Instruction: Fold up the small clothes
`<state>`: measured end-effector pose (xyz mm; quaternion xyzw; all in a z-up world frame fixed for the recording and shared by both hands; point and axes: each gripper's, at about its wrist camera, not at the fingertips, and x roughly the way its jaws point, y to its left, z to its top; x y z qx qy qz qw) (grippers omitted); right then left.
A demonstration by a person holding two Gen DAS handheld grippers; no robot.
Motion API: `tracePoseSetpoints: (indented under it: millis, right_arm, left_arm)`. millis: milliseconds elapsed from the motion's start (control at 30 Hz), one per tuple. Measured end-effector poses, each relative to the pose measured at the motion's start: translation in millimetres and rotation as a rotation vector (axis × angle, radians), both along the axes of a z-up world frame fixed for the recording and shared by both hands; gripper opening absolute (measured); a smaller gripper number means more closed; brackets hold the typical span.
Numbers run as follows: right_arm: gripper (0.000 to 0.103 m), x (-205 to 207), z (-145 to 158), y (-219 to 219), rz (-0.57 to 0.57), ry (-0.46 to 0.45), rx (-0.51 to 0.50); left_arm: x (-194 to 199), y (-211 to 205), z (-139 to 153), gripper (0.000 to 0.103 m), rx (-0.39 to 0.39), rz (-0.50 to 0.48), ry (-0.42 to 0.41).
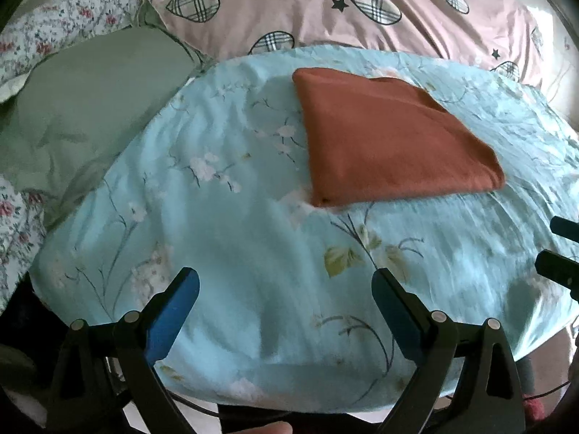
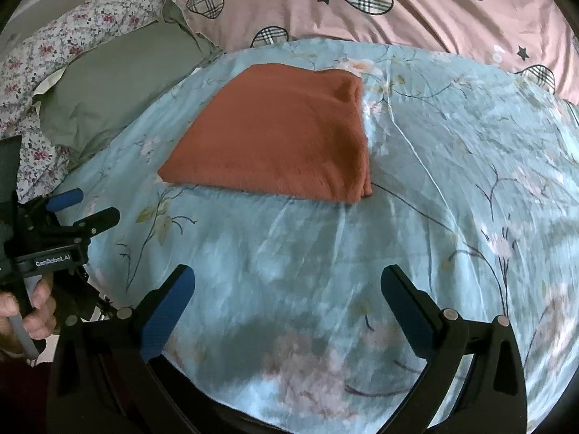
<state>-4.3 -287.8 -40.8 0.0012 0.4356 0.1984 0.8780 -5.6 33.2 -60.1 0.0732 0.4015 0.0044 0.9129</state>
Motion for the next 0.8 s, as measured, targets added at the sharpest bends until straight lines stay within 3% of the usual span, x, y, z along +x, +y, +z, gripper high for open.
tracePoseSetpoints:
  millis: [800]
  right_arm:
    - [0.103, 45, 21, 21, 0.028, -0.031, 0.004]
  left_arm:
    - [36, -18, 16, 0.099, -0.02, 0.015, -0.03]
